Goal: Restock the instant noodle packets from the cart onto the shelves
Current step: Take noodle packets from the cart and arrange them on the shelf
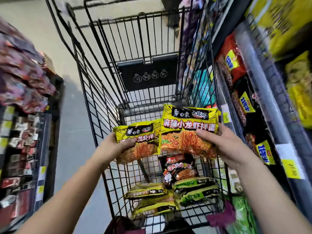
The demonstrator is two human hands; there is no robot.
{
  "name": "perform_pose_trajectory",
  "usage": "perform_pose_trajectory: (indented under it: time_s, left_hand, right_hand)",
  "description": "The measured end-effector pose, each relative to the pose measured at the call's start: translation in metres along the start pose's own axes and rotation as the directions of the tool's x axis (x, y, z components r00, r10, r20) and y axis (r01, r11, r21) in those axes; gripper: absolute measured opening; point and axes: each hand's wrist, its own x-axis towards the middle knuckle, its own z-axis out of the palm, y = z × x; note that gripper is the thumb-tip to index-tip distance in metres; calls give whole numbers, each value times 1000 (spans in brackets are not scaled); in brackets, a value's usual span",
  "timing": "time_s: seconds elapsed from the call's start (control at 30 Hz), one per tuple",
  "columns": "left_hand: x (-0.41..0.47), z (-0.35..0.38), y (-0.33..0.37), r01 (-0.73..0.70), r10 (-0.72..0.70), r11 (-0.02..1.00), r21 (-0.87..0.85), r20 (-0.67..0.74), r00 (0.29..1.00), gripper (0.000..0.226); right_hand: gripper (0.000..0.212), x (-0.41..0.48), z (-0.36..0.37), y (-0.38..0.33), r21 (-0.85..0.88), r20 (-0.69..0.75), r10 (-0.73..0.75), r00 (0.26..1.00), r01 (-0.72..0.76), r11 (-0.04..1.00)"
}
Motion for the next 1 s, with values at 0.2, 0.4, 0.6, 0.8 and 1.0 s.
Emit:
perform_pose_trajectory:
  time_s: [0.2,0.4,0.6,0.8,1.0]
  left_hand:
    - [-40,-50,67,-219,223,964,-151,8,975,82]
    - [-92,-78,130,-358,379,882,-306,10,925,97]
    - [-141,-85,173,-442,466,821,-362,-23,884,35]
    - [-164,-89,192,-500,543,797,-338,40,839,91]
    - [-176,-88,206,-517,597,780,-351,173,783,95]
  right_hand:
    - [58,-29,-2,-33,41,49,-106,993,104,994]
    - [96,-74,1,-71,43,100,-295,950,292,955]
    - [59,-119,3,-97,118,88,-441,893,430,895]
    - [55,-166,-2,-106,119,25,-515,857,509,852]
    - [66,-229,1,-88,134,-128,-563,817,577,806]
